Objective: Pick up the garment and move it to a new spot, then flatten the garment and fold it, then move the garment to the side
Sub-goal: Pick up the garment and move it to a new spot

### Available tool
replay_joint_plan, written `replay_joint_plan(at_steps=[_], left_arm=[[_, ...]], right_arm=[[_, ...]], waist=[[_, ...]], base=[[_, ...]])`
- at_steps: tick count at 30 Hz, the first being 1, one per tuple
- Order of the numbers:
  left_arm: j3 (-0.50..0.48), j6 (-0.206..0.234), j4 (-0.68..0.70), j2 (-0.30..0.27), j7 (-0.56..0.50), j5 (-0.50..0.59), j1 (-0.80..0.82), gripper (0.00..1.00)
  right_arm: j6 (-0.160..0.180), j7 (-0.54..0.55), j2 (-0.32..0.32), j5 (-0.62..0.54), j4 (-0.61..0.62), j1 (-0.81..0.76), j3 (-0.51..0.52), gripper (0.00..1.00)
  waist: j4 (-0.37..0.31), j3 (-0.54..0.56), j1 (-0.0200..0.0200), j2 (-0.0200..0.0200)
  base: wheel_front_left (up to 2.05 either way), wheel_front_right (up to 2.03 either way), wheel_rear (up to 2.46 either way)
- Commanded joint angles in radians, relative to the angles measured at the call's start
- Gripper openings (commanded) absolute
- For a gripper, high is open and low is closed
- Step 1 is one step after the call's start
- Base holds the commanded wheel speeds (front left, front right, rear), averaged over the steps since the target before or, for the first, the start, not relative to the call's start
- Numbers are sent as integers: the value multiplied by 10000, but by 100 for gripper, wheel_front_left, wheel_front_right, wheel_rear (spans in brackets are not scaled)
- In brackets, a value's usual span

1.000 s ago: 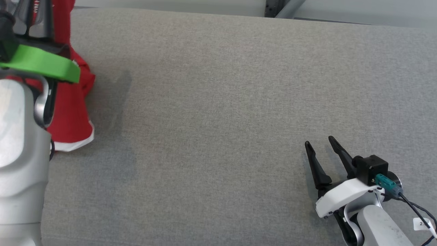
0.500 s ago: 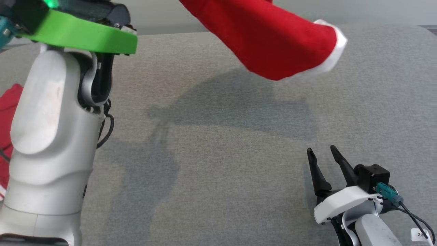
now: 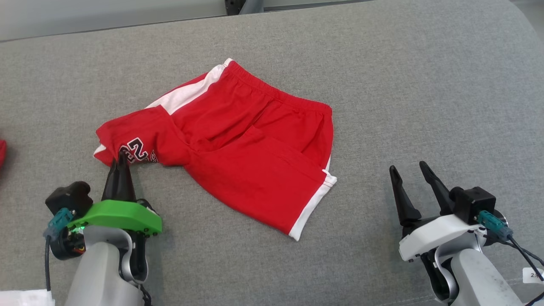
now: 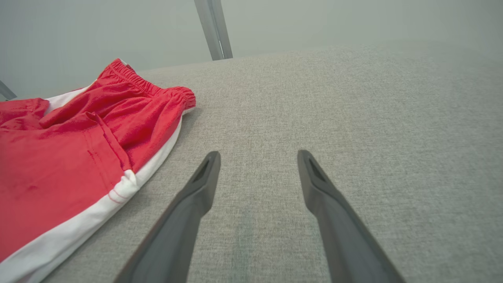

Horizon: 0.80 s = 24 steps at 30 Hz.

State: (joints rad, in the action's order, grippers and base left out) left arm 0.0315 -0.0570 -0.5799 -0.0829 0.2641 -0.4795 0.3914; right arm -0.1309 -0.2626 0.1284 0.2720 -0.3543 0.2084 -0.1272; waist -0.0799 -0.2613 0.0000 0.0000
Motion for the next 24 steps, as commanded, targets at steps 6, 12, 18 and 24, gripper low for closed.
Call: replay_joint_plan(at_steps=[6,12,18,24], left_arm=[[-1126,-214,333,261,4,1055,-900,100],[-1645,-248,1365,307,2,2031,-1625,100],[-1612,-295,2116,311,2,2450,-2461,100],[-1220,-214,2597,311,1,2591,-3648,100]], right_arm=[[3,-34,57,-27,106,7,-51,100],[3,-34,-82,8,109,-298,-170,100],[3,-34,-169,-24,115,-580,-159,100],[3,-32,-310,-40,-8,-1012,-100,100]], waist=[[102,388,0,0],[67,1013,0,0],[42,1585,0,0],[45,2276,0,0]], base=[[0,0,0],[0,0,0],[0,0,0],[0,0,0]])
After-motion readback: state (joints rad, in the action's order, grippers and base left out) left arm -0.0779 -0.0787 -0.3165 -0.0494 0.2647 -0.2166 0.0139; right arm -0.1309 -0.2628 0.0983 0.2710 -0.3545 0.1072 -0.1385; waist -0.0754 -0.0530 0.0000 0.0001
